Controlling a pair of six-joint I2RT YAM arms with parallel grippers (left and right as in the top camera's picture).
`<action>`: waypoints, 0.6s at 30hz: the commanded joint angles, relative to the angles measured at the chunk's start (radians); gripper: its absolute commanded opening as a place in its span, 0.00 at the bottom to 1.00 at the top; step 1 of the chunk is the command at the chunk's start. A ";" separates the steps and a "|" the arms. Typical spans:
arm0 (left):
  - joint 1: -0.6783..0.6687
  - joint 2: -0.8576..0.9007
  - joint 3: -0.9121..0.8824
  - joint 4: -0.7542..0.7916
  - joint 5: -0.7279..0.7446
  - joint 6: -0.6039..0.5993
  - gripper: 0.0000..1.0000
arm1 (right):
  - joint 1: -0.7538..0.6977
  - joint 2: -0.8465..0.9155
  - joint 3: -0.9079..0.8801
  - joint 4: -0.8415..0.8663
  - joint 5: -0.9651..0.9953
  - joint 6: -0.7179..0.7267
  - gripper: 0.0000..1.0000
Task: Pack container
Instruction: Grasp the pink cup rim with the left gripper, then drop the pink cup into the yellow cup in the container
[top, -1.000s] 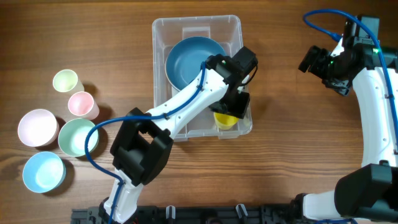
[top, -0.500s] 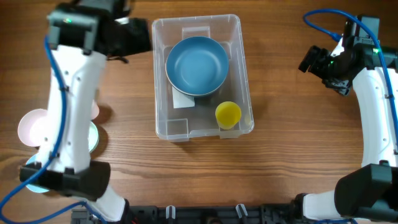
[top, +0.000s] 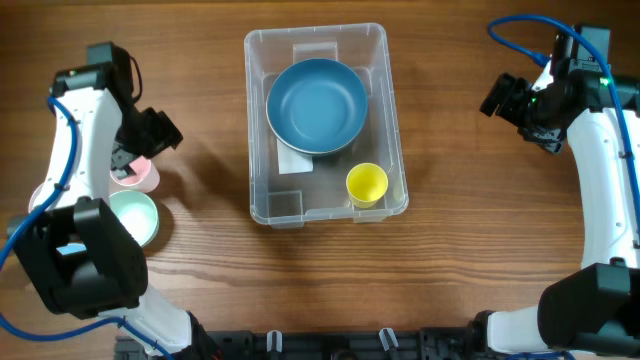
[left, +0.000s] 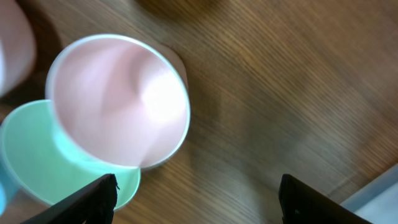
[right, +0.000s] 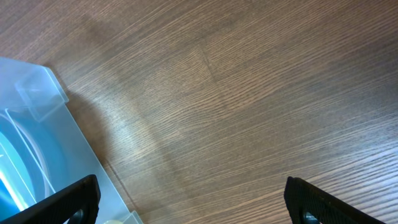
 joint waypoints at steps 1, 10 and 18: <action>0.021 -0.002 -0.086 0.068 0.015 0.020 0.84 | 0.001 0.011 -0.006 -0.003 0.022 -0.006 0.96; 0.039 0.005 -0.122 0.188 0.000 0.050 0.68 | 0.001 0.011 -0.006 -0.005 0.022 -0.007 0.96; 0.039 0.055 -0.154 0.250 0.001 0.050 0.37 | 0.001 0.011 -0.006 -0.009 0.021 -0.007 0.96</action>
